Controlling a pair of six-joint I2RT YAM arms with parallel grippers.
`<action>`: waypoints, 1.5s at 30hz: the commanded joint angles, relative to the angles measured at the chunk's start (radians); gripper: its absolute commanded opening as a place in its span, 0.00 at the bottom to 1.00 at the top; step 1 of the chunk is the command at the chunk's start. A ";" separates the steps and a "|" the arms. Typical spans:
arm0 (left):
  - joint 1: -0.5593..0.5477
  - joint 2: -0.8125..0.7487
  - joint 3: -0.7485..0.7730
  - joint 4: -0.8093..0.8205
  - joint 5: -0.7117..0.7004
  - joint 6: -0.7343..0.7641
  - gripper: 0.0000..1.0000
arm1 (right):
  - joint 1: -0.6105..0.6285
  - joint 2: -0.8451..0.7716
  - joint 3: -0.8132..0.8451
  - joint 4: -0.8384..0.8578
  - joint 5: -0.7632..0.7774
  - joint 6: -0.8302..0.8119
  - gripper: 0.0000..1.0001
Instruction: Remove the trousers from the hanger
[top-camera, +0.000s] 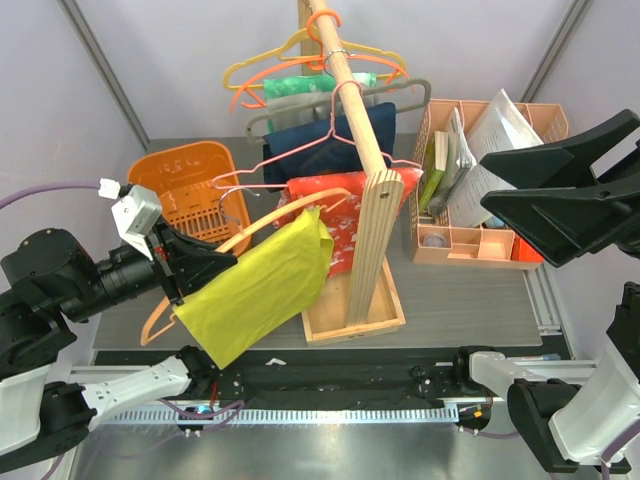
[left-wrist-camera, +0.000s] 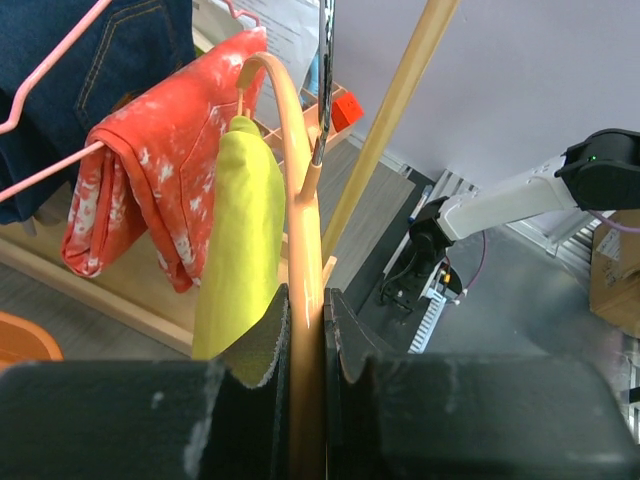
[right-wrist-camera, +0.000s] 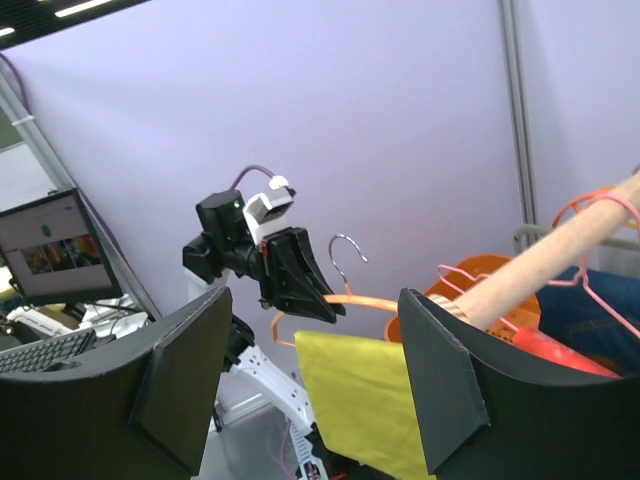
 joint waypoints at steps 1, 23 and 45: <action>0.004 -0.031 0.023 0.200 -0.007 0.014 0.00 | 0.002 0.045 0.027 0.147 -0.043 0.131 0.72; 0.002 0.039 0.040 0.171 -0.044 0.037 0.00 | 0.079 0.035 -0.298 0.571 0.198 0.049 0.77; 0.004 0.070 -0.055 0.207 -0.049 0.064 0.00 | 0.080 -0.041 -0.386 -0.158 0.323 -0.372 0.72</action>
